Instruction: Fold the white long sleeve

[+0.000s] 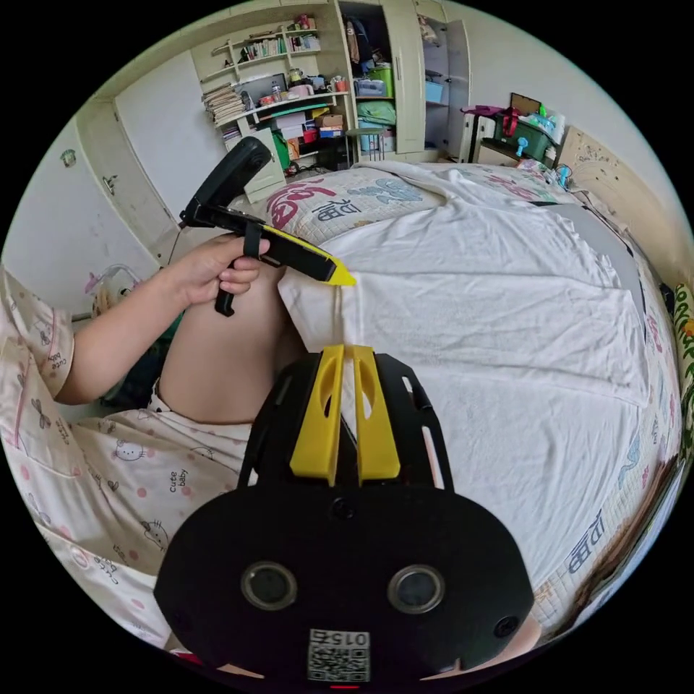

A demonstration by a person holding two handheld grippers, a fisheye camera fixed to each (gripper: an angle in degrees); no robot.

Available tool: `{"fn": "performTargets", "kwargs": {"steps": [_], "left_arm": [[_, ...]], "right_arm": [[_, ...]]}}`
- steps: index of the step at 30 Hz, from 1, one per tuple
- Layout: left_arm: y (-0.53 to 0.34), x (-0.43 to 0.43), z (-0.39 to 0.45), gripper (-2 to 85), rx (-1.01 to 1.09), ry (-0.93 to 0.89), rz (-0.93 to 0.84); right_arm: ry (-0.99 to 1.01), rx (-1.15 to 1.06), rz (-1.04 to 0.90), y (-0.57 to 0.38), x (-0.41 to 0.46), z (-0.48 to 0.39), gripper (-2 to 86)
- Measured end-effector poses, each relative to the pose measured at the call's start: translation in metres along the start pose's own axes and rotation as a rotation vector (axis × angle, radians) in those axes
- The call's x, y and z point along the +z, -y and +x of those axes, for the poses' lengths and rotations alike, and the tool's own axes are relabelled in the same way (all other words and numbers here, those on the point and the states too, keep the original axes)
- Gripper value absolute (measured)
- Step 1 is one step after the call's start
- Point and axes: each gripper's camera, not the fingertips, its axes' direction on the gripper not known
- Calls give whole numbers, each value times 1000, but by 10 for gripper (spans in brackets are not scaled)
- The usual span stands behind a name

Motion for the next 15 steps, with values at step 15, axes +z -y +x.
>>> {"fn": "performTargets", "kwargs": {"steps": [15], "left_arm": [[-56,-110,-42,37,-67,-72,223]], "right_arm": [[46,58,-38,-35,48,44,5]]}}
